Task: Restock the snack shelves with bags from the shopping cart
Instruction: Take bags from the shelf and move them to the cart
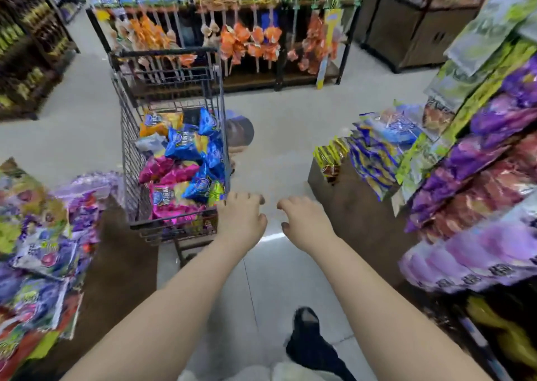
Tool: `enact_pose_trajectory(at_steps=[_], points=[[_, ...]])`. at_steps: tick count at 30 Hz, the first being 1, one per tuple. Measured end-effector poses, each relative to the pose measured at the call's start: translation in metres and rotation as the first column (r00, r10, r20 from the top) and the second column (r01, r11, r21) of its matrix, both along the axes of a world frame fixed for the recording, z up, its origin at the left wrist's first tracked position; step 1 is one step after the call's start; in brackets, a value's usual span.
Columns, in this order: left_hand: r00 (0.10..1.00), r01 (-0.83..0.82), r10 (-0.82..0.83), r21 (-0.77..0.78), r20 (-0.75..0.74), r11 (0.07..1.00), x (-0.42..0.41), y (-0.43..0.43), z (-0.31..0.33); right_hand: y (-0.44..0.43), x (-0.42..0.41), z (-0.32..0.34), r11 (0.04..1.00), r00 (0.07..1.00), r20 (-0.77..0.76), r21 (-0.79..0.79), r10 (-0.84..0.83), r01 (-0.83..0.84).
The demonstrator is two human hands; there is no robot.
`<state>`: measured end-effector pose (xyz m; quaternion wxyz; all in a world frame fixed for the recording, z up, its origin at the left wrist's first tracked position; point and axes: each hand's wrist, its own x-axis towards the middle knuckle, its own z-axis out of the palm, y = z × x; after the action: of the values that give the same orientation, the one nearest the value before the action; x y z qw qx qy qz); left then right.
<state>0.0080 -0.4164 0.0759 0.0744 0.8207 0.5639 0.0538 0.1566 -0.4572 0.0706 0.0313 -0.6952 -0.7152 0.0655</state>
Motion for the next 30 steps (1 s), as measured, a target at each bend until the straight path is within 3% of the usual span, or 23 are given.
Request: enact_pose_trajectory(at_steps=[6,15,23,30], points=[[0.996,-0.090,0.090,-0.006,0.009,0.996,0.057,0.114,-0.026,0.117,0.064,-0.022,0.999,0.999,-0.015,-0.016,0.041,-0.041],[0.912,-0.403,0.406,-0.051,0.058,0.914,0.114,0.275,-0.029,0.317,0.134,-0.016,0.970,0.968,-0.104,-0.056,0.230,-0.237],[0.792,-0.600,0.609,-0.123,0.048,0.790,0.069,0.375,-0.062,0.466,0.096,-0.033,0.884,0.889,-0.094,-0.106,0.448,-0.456],[0.616,-0.754,0.782,-0.219,0.091,0.619,-0.012,0.475,-0.074,0.598,0.022,-0.030,0.776,0.795,-0.097,-0.174,0.599,-0.606]])
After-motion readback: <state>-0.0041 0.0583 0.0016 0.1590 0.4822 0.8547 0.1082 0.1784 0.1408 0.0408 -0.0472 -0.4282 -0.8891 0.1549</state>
